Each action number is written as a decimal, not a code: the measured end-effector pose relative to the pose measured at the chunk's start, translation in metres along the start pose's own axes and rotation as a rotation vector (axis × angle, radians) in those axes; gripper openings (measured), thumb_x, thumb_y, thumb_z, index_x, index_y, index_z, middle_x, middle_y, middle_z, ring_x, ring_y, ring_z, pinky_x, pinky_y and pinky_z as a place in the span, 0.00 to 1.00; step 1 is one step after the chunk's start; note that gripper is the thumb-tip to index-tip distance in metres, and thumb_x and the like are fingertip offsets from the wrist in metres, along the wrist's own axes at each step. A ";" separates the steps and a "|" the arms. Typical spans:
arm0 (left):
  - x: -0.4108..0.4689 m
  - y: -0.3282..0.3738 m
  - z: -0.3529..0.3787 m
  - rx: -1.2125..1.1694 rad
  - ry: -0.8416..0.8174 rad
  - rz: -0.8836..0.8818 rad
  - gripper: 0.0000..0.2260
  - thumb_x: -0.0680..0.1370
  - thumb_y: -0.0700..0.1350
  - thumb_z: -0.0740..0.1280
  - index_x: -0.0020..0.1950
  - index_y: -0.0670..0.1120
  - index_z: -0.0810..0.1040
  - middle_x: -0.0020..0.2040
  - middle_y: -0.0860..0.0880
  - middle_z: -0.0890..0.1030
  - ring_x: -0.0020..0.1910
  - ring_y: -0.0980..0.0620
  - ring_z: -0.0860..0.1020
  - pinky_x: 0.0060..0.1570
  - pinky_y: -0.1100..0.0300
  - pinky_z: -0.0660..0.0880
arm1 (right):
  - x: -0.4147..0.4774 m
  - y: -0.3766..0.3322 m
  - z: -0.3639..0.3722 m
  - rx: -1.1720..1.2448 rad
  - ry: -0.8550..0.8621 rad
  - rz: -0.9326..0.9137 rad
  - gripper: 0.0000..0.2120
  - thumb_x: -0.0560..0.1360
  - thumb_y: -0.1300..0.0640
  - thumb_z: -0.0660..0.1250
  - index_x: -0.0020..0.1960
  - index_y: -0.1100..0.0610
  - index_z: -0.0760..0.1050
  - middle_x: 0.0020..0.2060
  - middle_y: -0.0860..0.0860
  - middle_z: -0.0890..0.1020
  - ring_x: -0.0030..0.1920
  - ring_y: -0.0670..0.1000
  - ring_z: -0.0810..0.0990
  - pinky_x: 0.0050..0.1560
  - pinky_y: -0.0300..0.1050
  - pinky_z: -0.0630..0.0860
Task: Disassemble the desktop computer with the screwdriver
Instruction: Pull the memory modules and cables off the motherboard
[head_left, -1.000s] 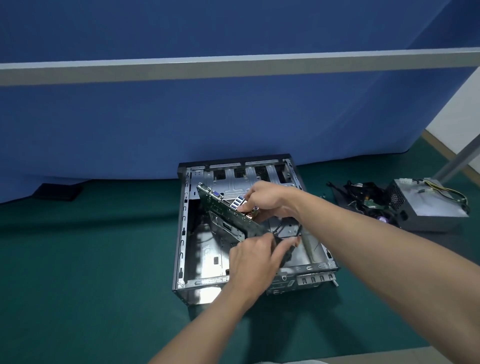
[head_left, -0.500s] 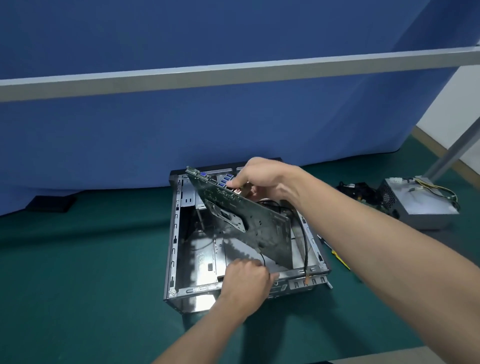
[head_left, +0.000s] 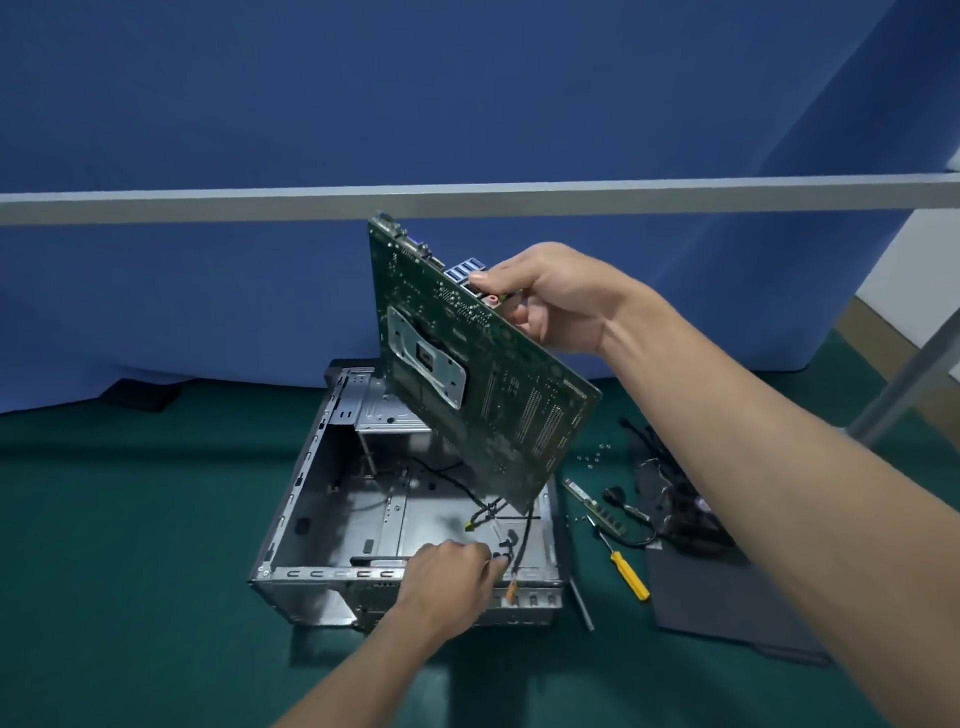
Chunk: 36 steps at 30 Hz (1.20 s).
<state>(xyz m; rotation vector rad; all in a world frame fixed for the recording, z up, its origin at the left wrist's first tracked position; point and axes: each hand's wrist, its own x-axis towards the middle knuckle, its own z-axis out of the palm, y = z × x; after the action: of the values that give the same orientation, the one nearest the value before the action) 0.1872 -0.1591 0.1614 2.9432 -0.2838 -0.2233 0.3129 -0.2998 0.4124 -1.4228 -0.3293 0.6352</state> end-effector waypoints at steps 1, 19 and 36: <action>0.002 0.008 0.000 -0.009 0.018 -0.011 0.15 0.83 0.54 0.53 0.55 0.51 0.78 0.44 0.49 0.83 0.43 0.48 0.80 0.48 0.56 0.75 | -0.006 0.000 -0.008 -0.030 -0.006 -0.040 0.07 0.76 0.65 0.67 0.38 0.61 0.77 0.28 0.49 0.77 0.23 0.42 0.69 0.22 0.33 0.69; 0.073 0.108 0.019 0.267 -0.239 -0.132 0.39 0.81 0.58 0.53 0.75 0.32 0.37 0.77 0.34 0.40 0.76 0.38 0.39 0.76 0.50 0.40 | -0.130 0.168 -0.136 -1.277 0.332 -0.225 0.17 0.79 0.51 0.63 0.64 0.57 0.68 0.52 0.50 0.70 0.50 0.53 0.73 0.50 0.50 0.72; 0.083 0.099 0.030 0.158 -0.299 -0.135 0.48 0.78 0.61 0.61 0.73 0.35 0.29 0.75 0.37 0.31 0.75 0.40 0.32 0.75 0.50 0.39 | -0.168 0.262 -0.223 -1.455 0.435 0.112 0.20 0.78 0.50 0.64 0.67 0.56 0.67 0.56 0.49 0.70 0.52 0.49 0.73 0.43 0.42 0.76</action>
<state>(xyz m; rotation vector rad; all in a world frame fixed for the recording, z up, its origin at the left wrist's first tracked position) 0.2455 -0.2764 0.1400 3.0820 -0.1460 -0.6933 0.2514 -0.5734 0.1513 -2.9175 -0.3685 0.0555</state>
